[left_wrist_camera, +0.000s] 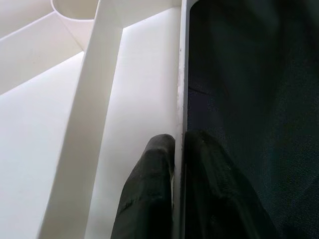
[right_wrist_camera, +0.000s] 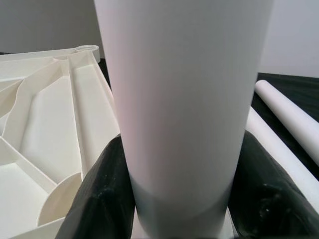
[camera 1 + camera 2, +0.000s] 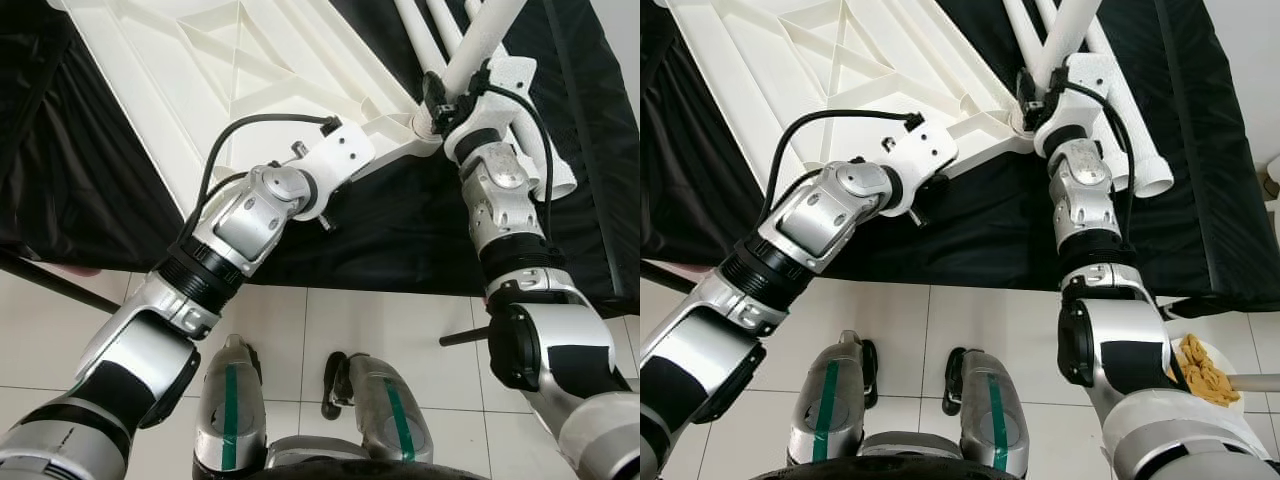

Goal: Building children table

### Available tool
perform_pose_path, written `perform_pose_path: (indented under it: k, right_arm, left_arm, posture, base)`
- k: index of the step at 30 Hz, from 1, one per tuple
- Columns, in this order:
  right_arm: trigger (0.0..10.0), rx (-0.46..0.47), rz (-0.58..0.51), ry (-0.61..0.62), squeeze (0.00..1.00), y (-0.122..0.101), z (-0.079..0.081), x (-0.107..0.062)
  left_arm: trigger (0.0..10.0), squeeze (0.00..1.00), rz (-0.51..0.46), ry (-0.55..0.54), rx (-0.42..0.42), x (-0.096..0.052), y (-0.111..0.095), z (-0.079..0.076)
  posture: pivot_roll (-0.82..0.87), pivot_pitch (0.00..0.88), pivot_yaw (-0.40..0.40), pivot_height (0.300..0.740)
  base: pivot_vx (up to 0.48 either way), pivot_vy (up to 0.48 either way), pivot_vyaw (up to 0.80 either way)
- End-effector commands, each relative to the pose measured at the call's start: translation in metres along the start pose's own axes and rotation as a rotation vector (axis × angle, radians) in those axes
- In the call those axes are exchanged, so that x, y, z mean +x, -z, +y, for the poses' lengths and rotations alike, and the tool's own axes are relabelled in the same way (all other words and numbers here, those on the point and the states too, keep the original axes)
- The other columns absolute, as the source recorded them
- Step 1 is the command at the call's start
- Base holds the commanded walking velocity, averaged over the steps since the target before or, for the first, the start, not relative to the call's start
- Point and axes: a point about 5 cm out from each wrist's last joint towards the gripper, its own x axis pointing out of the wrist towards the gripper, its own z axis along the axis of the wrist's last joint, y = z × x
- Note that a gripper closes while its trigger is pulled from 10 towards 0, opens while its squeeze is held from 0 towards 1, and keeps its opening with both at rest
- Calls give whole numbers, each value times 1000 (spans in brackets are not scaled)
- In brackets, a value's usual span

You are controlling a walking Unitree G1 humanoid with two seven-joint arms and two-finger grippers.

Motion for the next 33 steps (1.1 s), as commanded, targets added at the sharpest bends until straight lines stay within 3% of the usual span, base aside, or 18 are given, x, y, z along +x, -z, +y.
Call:
perform_pose_path:
  k: [1, 21, 33]
  right_arm:
    - [10000, -13, 54, -23, 0, 14, 2, -6]
    - [10000, -29, 134, -37, 0, 41, 8, -17]
    - [10000, 27, 136, 15, 0, 45, 4, -17]
  left_arm:
    - [10000, 0, 0, 88, 9, -1, -2, -6]
    - [10000, 0, -4, 86, 22, -6, -5, -5]
    - [10000, 0, -1, 89, 30, -8, -5, -6]
  posture:
    - [93, 58, -62, 740]
    - [95, 68, -50, 740]
    - [100, 71, -47, 740]
  base:
    - [0, 0, 0]
    - [0, 0, 0]
    - [0, 0, 0]
